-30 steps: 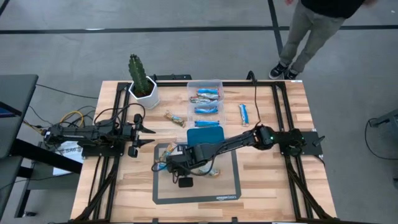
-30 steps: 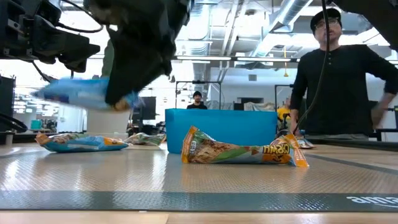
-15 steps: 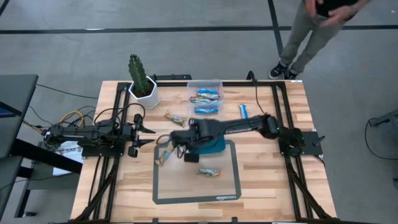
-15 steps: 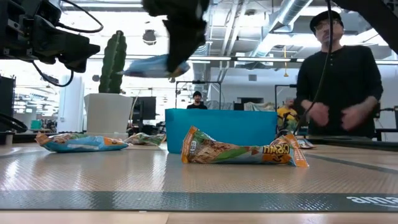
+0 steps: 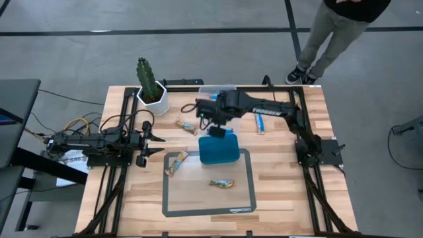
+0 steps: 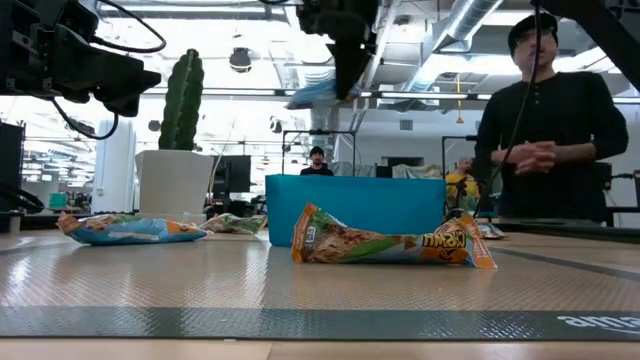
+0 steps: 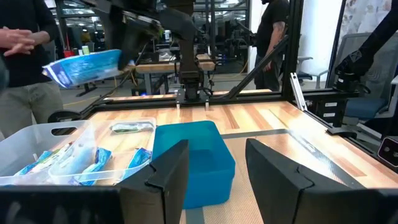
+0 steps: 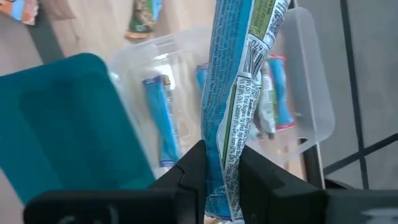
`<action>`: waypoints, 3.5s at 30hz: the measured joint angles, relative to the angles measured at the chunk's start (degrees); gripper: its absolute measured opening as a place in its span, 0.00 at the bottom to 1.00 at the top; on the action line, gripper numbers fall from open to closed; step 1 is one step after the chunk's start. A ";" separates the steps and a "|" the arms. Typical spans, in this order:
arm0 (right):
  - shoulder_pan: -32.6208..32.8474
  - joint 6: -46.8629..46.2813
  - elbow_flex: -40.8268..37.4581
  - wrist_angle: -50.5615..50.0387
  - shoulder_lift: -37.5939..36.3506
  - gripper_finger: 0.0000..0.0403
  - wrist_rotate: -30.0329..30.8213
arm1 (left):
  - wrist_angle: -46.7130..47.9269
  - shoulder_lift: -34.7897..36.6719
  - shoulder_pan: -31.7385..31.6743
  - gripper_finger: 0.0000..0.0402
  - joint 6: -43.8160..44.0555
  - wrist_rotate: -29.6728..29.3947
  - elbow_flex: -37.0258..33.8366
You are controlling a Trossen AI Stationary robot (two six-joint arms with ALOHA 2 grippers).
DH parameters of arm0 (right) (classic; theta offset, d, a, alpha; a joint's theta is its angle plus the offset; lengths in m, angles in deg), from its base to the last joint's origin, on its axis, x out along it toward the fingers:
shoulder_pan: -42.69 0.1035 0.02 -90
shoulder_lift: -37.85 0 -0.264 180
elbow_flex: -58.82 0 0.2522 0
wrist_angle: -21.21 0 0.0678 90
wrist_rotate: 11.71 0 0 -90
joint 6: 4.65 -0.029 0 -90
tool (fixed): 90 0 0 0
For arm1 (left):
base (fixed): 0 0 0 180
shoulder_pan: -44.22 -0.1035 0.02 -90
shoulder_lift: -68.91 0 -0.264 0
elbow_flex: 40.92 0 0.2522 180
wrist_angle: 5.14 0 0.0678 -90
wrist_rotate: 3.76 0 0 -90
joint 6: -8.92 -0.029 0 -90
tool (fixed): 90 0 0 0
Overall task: Pick and place Granola Bars by type
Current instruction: Put the blue granola bar into the bottom transparent bin, then put the yellow granola bar into the blue bin
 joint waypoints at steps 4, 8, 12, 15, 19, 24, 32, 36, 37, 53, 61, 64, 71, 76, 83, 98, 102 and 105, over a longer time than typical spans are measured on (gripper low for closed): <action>-1.62 1.35 -0.02 0.12 -1.39 0.15 -0.36 | 0.00 0.00 -0.01 0.38 0.00 0.00 0.00; -3.39 1.60 0.02 0.44 -2.47 0.15 -3.16 | -0.01 0.00 -0.01 0.38 0.00 0.00 0.01; -5.74 1.59 -0.02 -1.57 -2.34 0.15 -4.25 | 0.01 0.00 0.01 0.38 0.00 0.00 0.00; -7.83 1.64 -1.76 -1.55 -2.45 0.15 -4.86 | -0.01 0.00 -0.01 0.38 0.00 0.00 0.00; -10.01 0.27 -5.97 -1.45 -2.11 0.15 -8.73 | -0.01 0.00 0.00 0.38 0.00 0.02 0.00; -9.55 3.76 -8.98 0.08 -2.23 0.15 -16.26 | 0.00 0.00 -0.01 0.38 0.00 0.00 0.00; -9.14 9.06 -13.71 2.05 -1.73 0.15 -18.67 | 0.00 0.00 0.00 0.38 0.00 0.02 0.00; -10.14 7.87 -15.07 3.93 -1.69 0.15 -18.34 | 0.00 0.00 0.00 0.38 0.00 0.01 0.01; -10.37 7.33 -15.08 4.18 -1.70 0.15 -18.32 | 0.00 0.00 -0.01 0.38 0.00 0.00 0.00; -10.74 7.18 -15.08 4.24 -2.20 0.49 -18.56 | 0.00 0.00 -0.01 0.38 0.00 0.00 0.00; -9.55 7.58 -17.64 9.64 -8.35 0.55 -18.65 | -0.01 0.00 -0.01 0.38 0.00 0.00 0.00; -9.07 6.50 -26.35 16.64 -15.23 0.54 -18.50 | 0.01 -0.01 -0.01 0.38 0.00 0.00 0.00; -9.84 -9.98 -52.56 28.50 -32.67 0.53 -17.38 | 0.00 0.00 -0.01 0.38 0.00 0.00 0.00; -12.50 -27.04 -65.65 28.09 -41.78 0.53 -11.98 | 0.00 -0.02 -0.01 0.38 0.02 0.00 0.02; -15.87 -37.92 -78.97 29.41 -48.98 0.54 -7.19 | 0.00 0.00 -0.01 0.38 0.01 0.00 0.02; -19.15 -40.23 -84.56 42.58 -40.61 0.56 -7.99 | 0.01 0.00 0.01 0.38 0.00 0.00 0.00; -20.12 -40.02 -83.88 44.24 -36.01 0.57 -9.23 | 0.00 -0.02 -0.01 0.38 0.00 0.00 0.00; -20.55 -39.98 -83.23 45.99 -33.38 0.57 -9.32 | 0.01 0.00 -0.01 0.38 0.00 0.00 0.02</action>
